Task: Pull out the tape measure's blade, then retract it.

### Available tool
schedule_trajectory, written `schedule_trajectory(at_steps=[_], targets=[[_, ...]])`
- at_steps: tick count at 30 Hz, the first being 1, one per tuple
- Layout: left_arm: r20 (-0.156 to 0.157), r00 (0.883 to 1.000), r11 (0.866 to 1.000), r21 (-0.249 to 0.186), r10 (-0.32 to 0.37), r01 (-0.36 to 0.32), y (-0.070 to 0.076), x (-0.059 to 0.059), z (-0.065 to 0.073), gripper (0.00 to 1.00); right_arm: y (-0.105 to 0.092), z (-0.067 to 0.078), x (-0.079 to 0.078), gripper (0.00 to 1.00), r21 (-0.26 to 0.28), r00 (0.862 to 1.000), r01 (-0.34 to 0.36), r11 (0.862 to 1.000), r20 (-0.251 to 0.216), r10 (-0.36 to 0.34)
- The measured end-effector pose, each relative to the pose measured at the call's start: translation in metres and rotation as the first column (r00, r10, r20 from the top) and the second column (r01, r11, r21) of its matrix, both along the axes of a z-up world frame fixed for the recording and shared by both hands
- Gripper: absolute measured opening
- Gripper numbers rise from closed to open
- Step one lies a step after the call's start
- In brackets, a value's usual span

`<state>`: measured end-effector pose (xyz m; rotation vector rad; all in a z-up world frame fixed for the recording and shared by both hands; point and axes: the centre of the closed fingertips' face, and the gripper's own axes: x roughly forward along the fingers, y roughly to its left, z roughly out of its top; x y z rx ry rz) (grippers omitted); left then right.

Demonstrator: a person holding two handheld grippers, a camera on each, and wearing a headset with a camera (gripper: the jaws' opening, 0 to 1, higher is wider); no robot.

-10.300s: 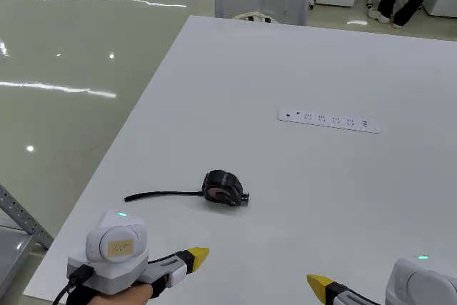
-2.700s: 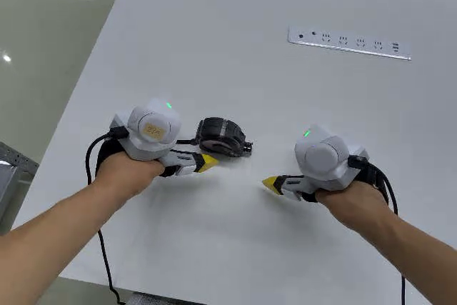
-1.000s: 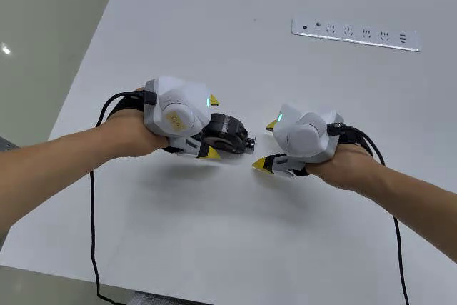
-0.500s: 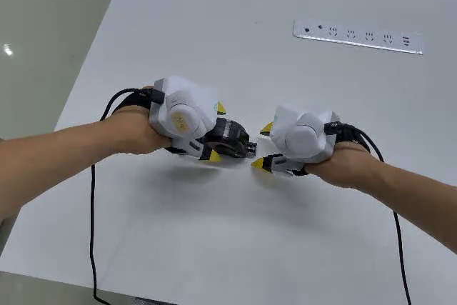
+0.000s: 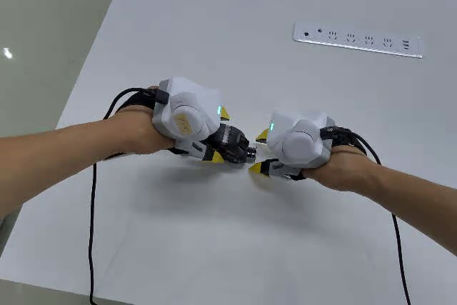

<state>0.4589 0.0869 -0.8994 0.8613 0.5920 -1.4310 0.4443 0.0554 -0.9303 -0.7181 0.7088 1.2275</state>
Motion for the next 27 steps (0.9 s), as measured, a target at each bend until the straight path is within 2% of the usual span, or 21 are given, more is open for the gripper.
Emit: schedule_trajectory(at_steps=[15, 27], targets=[[-0.033, 0.999, 0.999, 0.004, -0.032, 0.032, -0.0047, -0.003, -0.0034, 0.35, 0.0027, -0.0045, 0.0014, 0.24, -0.003, 0.999, -0.035, 0.999, -0.014, 0.035], [-0.04, 0.999, 1.0, -0.001, -0.025, 0.025, -0.005, -0.0026, -0.0041, 0.35, 0.0049, -0.0062, 0.0029, 0.17, -0.007, 0.999, -0.05, 0.999, -0.018, 0.05]])
